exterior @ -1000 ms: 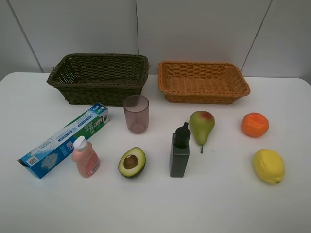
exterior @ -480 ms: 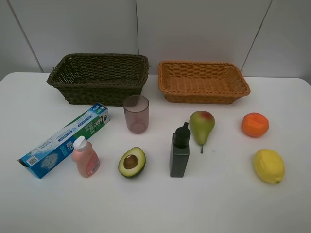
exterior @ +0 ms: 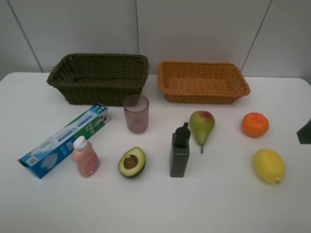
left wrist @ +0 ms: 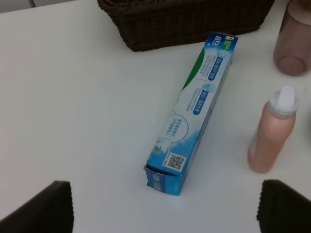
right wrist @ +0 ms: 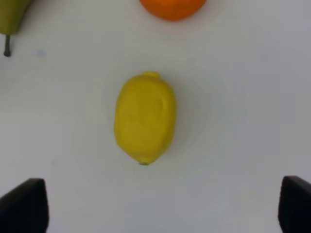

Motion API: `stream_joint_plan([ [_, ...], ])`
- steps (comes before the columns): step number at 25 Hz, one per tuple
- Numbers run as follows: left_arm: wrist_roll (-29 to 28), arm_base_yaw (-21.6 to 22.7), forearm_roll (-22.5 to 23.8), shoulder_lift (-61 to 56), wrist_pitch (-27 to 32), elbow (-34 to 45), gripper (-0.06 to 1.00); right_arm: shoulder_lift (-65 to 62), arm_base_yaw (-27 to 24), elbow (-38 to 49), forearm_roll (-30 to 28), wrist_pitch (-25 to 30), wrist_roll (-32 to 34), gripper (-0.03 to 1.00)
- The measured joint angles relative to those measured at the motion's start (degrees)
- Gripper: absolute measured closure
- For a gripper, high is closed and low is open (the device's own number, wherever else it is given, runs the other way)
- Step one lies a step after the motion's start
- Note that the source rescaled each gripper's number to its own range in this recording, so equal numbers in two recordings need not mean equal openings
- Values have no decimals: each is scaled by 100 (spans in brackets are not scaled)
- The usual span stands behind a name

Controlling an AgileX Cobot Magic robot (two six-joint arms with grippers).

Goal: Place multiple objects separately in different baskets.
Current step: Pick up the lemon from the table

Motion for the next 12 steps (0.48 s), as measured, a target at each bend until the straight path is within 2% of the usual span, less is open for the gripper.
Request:
stream_joint_plan([
  [12, 0, 0, 0, 0, 0, 0, -6, 1797, 0, 0, 1, -874, -275, -3],
])
